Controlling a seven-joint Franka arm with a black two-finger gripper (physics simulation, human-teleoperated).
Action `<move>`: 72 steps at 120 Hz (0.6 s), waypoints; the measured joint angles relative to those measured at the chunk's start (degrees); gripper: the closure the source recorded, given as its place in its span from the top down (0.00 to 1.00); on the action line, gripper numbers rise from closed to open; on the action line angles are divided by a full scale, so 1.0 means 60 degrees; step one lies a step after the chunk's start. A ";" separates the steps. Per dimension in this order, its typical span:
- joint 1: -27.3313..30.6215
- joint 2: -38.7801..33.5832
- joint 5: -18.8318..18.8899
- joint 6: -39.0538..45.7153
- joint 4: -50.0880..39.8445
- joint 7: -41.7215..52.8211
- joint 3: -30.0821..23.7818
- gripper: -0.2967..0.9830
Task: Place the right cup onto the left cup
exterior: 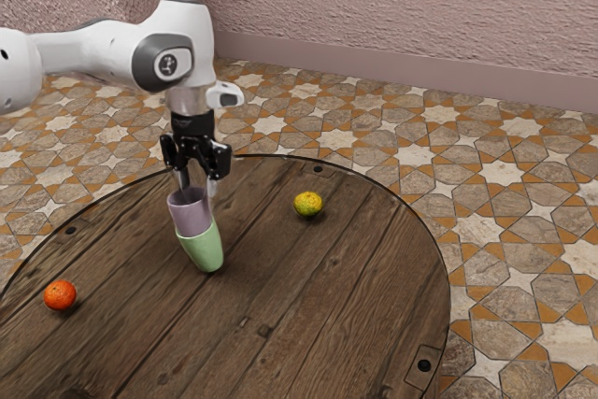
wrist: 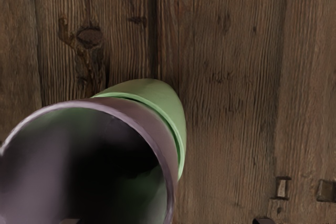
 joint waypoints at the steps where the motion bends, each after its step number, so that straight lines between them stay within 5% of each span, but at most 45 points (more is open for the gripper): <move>1: -0.0014 -0.0063 -0.0019 -0.0015 0.0001 -0.0001 0.0016 0.56; 12: -0.0892 -0.0784 -0.0451 -0.0199 0.0055 0.0028 0.0983 0.63; 28: -0.5605 -0.1996 -0.1199 -0.0392 -0.0244 0.0178 0.5579 0.70; 33: -0.6593 -0.2273 -0.1325 -0.0438 -0.0398 0.0222 0.6423 0.71; 72: -0.7175 -0.2625 -0.1618 -0.0610 -0.0422 0.0526 0.6549 0.76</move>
